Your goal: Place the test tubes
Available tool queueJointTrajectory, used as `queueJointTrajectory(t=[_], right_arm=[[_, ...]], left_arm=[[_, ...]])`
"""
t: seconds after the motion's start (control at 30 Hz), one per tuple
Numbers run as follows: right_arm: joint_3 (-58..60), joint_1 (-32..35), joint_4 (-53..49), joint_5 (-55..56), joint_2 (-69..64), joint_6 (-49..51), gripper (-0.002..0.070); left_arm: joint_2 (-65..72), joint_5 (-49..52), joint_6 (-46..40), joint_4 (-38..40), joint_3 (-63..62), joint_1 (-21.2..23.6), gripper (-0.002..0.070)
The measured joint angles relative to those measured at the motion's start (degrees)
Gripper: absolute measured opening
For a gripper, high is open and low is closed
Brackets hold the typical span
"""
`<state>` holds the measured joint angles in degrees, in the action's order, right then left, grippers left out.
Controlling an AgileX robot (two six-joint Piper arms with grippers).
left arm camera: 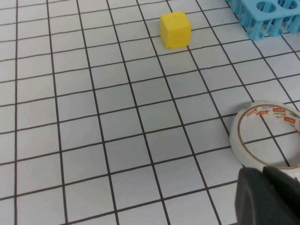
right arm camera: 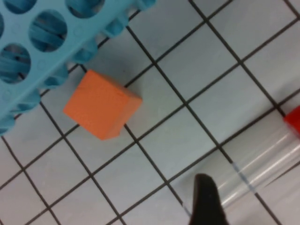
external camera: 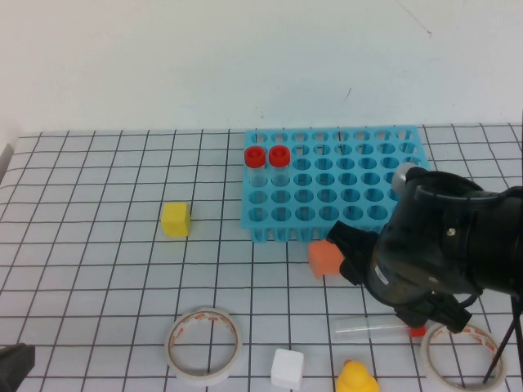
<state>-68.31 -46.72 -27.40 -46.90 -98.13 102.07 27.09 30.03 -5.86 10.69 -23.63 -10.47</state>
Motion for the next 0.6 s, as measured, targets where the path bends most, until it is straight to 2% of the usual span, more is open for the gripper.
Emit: queueJointTrajectory(t=[0.17, 0.27, 0.43, 0.6], right_arm=[[0.0, 0.0, 4.4, -2.9, 0.0, 2.0, 0.0409], [0.0, 0.0, 7.8, -4.5, -0.7, 10.3, 0.0351], [0.0, 0.0, 6.2, -4.6, -3.6, 17.0, 0.0231], [0.0, 0.0, 5.1, -6.1, -4.5, 19.6, 0.0197]], left_arm=[[0.0, -0.1, 0.0, 0.0, 0.0, -0.1, -0.0001], [0.0, -0.1, 0.0, 0.0, 0.0, -0.1, -0.0001], [0.0, -0.1, 0.0, 0.2, 0.0, -0.1, -0.0001], [0.0, -0.1, 0.0, 0.4, 0.0, -0.1, -0.0001]])
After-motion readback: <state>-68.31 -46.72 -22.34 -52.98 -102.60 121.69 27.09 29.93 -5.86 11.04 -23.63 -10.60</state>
